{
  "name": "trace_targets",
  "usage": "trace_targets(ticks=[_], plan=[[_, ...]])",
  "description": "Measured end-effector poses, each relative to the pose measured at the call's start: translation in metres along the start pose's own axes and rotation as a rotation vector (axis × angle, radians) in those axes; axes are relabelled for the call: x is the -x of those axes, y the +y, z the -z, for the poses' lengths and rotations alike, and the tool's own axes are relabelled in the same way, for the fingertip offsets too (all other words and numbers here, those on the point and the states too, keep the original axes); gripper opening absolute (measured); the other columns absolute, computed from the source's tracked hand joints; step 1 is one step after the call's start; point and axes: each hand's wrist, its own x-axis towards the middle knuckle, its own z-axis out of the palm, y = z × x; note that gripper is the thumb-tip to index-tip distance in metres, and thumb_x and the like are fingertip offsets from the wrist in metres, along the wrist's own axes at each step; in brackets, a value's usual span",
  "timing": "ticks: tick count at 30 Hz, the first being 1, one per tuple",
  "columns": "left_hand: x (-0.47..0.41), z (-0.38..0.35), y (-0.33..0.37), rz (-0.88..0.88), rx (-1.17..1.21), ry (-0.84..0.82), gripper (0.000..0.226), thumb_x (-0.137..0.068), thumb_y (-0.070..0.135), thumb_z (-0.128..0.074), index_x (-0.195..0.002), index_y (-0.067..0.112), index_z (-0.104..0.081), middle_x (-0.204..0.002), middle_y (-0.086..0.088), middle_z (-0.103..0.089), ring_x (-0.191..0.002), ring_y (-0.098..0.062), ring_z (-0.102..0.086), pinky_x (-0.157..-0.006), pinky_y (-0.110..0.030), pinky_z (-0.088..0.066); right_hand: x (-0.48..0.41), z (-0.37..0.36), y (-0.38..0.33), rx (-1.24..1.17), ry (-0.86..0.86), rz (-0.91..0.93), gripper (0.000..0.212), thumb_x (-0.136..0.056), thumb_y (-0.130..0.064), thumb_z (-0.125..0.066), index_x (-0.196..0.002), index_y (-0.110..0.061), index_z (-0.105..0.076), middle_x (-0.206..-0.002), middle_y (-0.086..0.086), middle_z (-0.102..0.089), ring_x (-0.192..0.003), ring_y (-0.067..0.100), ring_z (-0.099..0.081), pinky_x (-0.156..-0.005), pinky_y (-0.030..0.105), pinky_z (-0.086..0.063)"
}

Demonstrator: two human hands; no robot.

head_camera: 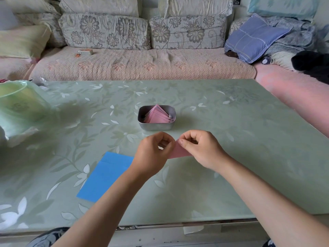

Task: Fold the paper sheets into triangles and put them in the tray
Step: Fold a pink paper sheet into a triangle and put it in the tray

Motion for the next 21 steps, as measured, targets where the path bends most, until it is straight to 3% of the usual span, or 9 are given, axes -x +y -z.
trace_targets(ticks=[6,15,21], plan=[[-0.0001,0.0017,-0.0022,-0.062,-0.065,-0.027,0.008,-0.087,0.022,-0.071,-0.081,0.027,-0.071,-0.074,0.026,-0.067,-0.073,0.004,-0.063,-0.064,-0.006,-0.044,0.0031,-0.0017,0.0053,0.126,-0.040,0.045,0.011,-0.089,-0.028,-0.067,-0.080,-0.034,-0.070,-0.079,-0.013,-0.071,-0.076,0.011,-0.064,-0.072,0.022,-0.049],[0.0015,-0.0030,-0.0045,-0.090,-0.142,-0.018,0.006,-0.090,0.020,-0.064,-0.085,0.020,-0.068,-0.074,0.016,-0.066,-0.079,0.004,-0.061,-0.065,-0.005,-0.044,0.0010,-0.0028,0.0052,0.103,-0.048,0.036,0.008,-0.083,-0.034,-0.062,-0.080,-0.035,-0.070,-0.077,-0.009,-0.072,-0.075,0.015,-0.065,-0.075,0.032,-0.053],[-0.0004,0.0025,-0.0025,-0.115,-0.150,-0.088,0.016,-0.088,0.015,-0.064,-0.080,0.029,-0.064,-0.074,0.018,-0.066,-0.076,0.003,-0.062,-0.066,-0.005,-0.044,0.0023,-0.0053,0.0070,0.120,-0.048,0.065,0.021,-0.072,-0.049,-0.055,-0.078,-0.034,-0.068,-0.072,-0.009,-0.069,-0.071,0.017,-0.063,-0.070,0.033,-0.052]])
